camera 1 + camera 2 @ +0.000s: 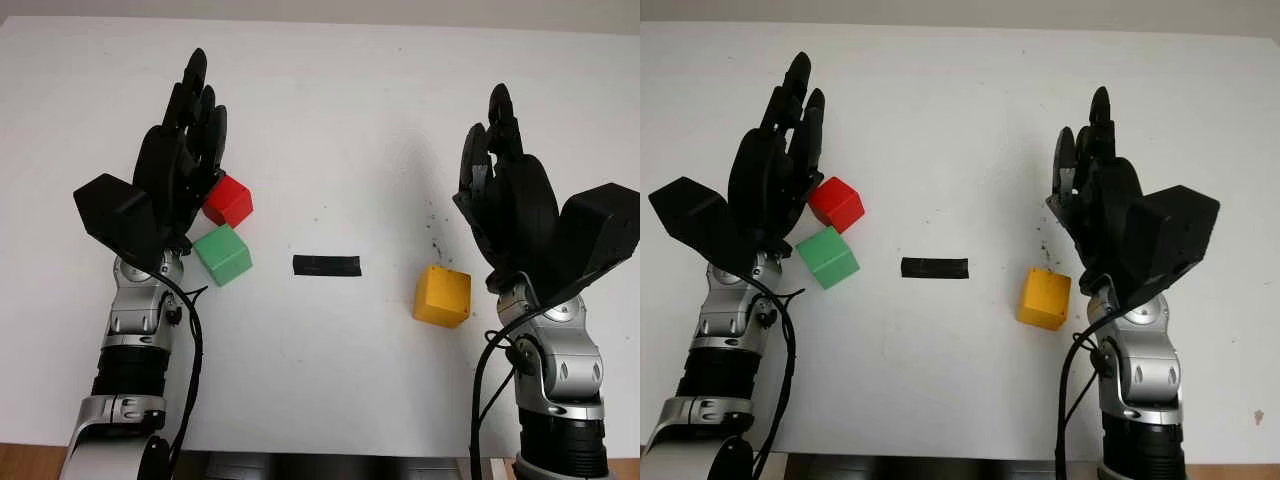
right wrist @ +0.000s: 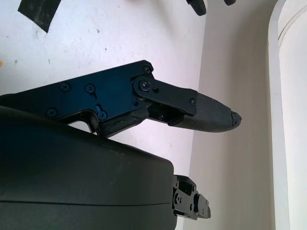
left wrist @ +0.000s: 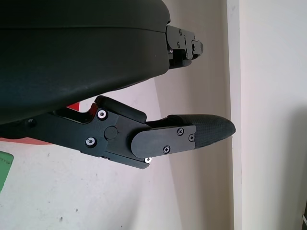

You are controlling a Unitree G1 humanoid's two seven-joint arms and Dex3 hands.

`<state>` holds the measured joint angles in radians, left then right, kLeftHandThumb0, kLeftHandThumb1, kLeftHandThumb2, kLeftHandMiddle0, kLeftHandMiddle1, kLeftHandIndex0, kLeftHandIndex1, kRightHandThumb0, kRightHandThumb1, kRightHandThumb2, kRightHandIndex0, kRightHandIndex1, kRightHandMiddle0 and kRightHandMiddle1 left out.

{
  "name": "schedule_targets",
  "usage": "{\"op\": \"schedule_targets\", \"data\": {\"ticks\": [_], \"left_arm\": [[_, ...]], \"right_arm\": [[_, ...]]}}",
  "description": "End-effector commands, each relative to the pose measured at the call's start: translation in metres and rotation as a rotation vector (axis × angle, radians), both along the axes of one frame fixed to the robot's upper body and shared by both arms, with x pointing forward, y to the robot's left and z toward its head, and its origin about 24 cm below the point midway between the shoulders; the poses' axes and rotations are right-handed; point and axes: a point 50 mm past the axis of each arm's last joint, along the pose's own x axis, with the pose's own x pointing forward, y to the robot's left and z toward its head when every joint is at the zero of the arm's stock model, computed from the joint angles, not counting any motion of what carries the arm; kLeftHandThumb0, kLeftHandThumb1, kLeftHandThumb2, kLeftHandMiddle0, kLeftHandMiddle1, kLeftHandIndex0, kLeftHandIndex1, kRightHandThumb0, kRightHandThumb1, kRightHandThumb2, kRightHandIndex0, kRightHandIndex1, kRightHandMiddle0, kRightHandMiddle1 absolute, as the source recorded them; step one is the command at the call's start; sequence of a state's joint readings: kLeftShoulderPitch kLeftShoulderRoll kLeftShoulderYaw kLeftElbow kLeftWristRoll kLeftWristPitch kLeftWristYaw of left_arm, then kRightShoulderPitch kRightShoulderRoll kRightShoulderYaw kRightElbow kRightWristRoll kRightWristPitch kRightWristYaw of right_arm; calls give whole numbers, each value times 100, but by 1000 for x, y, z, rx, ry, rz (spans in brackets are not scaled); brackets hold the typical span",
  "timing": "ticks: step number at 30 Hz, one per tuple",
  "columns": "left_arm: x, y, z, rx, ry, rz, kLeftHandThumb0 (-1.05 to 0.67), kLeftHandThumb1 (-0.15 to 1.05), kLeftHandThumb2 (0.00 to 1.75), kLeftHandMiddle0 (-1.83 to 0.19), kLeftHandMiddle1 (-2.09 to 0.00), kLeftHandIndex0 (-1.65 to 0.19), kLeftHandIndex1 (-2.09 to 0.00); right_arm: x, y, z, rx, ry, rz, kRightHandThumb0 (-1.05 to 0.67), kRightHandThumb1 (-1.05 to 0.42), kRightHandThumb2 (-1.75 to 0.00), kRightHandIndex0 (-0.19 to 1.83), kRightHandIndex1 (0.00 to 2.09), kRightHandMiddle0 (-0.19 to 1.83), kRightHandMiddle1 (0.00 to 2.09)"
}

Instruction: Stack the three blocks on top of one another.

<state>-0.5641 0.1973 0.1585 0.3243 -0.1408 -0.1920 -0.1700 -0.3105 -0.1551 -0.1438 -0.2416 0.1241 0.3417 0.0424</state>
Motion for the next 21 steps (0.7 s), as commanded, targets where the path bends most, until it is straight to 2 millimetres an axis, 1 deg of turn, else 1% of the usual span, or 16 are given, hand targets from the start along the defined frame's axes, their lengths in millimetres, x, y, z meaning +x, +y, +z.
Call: {"op": "schedule_targets", "data": {"ticks": [1, 10, 14, 16, 18, 19, 20, 21], "left_arm": [[-3, 1, 2, 13, -11, 5, -69, 105, 53, 3, -5, 0, -5], [-3, -1, 0, -3, 5, 0, -69, 105, 50, 3, -5, 0, -5], [-4, 3, 4, -25, -16, -2, -69, 105, 48, 2, -6, -1, -6], [-4, 9, 14, -3, -65, 13, -68, 105, 46, -1, -7, -2, -6], [-3, 16, 29, 58, -128, 36, -64, 105, 44, -12, -10, -8, -9], [-2, 21, 38, 97, -151, 40, -62, 105, 40, -19, -12, -13, -11], [-1, 28, 51, 190, -186, 44, -60, 105, 32, -31, -14, -23, -16], [-1, 34, 59, 254, -207, 47, -58, 105, 26, -39, -15, -31, -19]], "right_arm": [[-2, -2, 6, -8, -19, -3, -72, -105, -69, -19, 0, -19, 0], [-1, -2, 6, -16, -9, 4, -71, -105, -69, -19, 0, -19, 0], [-1, -3, 6, -20, -9, 0, -72, -105, -69, -19, 0, -19, 0], [-1, -3, 6, -25, -15, -3, -72, -105, -69, -19, 0, -19, 0], [-1, -3, 7, -26, -20, -4, -72, -105, -69, -19, 0, -19, 0], [-1, -3, 8, -27, -21, -6, -71, -105, -70, -19, 0, -19, 0], [-1, -2, 9, -25, -22, -13, -71, -105, -70, -19, 0, -19, 0], [-2, -2, 9, -24, -23, -18, -71, -105, -69, -19, 0, -19, 0]]}}
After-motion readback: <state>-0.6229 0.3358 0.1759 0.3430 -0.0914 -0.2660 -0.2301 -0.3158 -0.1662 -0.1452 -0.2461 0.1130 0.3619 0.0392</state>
